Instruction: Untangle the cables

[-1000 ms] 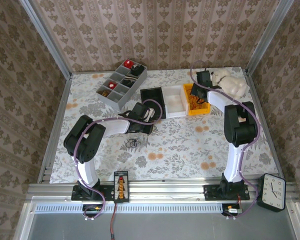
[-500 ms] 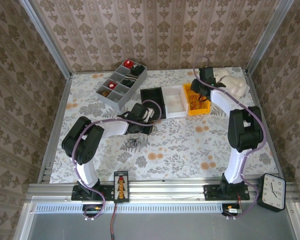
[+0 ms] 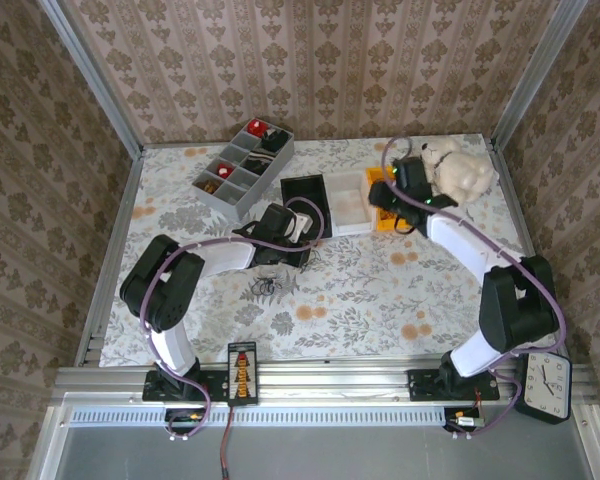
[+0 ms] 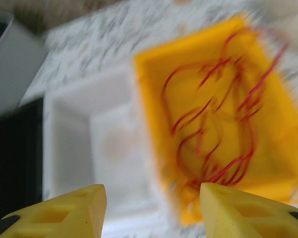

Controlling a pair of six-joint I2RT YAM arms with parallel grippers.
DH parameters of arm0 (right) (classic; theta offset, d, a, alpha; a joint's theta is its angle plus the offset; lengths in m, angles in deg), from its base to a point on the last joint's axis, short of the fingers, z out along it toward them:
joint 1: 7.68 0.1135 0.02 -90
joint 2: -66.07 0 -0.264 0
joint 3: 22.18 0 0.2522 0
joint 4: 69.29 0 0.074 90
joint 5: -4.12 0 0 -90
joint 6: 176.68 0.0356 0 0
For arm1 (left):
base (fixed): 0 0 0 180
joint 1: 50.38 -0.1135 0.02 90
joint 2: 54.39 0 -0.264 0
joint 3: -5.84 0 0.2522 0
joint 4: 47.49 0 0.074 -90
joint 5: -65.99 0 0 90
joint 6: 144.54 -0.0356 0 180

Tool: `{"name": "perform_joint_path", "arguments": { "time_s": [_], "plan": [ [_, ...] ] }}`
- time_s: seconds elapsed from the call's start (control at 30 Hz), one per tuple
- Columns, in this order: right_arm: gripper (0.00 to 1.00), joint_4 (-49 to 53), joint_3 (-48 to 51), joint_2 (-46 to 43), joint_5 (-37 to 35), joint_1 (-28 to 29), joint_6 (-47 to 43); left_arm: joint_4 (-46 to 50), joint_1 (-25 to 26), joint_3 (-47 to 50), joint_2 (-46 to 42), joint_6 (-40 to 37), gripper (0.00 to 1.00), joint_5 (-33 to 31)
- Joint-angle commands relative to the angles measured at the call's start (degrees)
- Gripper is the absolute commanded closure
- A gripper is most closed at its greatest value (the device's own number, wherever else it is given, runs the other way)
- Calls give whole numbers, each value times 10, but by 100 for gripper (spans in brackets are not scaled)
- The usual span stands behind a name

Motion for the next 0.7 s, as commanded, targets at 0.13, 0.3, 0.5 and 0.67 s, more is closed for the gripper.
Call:
{"name": "perform_joint_path", "arguments": {
  "time_s": [0.13, 0.3, 0.5, 0.67],
  "plan": [
    [48, -2, 95, -36, 101, 79, -9, 39, 10, 21, -48, -60, 67, 143],
    [49, 9, 97, -16, 145, 120, -37, -78, -44, 113, -137, 43, 39, 119],
    [50, 19, 59, 45, 172, 153, -57, -64, -89, 163, -214, 75, 37, 27],
    [53, 24, 8, 112, 194, 171, -64, -17, -84, 157, -204, 53, 41, 13]
  ]
}}
